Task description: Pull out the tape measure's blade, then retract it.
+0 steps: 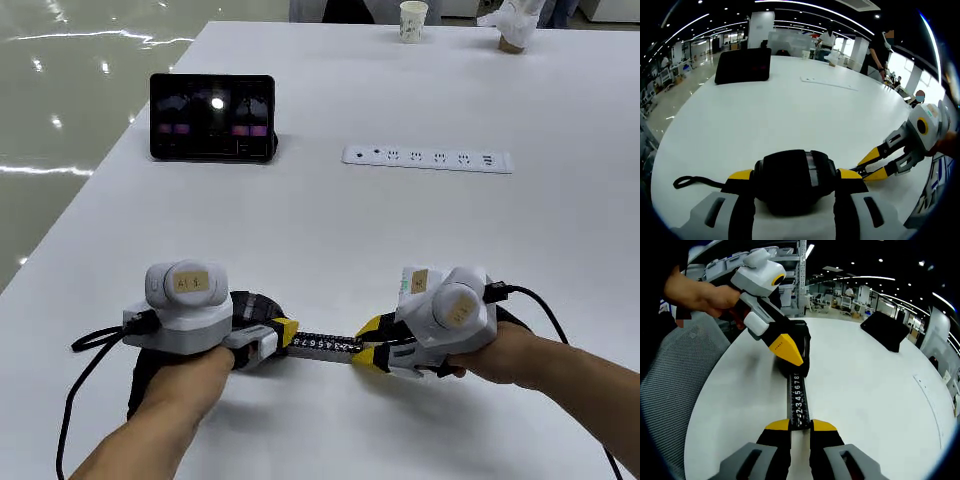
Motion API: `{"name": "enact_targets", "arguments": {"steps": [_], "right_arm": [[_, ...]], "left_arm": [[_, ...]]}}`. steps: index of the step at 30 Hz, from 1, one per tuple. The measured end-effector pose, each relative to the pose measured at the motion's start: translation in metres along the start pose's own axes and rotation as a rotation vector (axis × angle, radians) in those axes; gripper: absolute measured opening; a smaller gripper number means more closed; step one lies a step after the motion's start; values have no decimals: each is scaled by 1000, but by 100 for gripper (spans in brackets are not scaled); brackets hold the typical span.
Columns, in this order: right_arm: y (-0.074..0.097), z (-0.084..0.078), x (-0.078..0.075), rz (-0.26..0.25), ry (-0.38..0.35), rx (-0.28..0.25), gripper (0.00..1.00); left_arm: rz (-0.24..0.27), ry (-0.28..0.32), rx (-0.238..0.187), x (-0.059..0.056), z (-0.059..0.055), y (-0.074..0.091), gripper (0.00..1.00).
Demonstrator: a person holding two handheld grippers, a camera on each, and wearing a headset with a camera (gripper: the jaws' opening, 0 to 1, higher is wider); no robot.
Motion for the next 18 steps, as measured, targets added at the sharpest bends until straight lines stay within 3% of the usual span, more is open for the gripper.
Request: {"name": "enact_targets", "arguments": {"steps": [18], "right_arm": [[-19,19,3,14,30,-1,10]], "left_arm": [[-13,9,5,1,0,0,59]]}}
Point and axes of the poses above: the centre of the closed fingertips' face, and the gripper's own axes: y roughly backward along the fingers, x roughly to its left, z roughly out of its top, the point moved 3 cm from there along y, roughly backward along the fingers
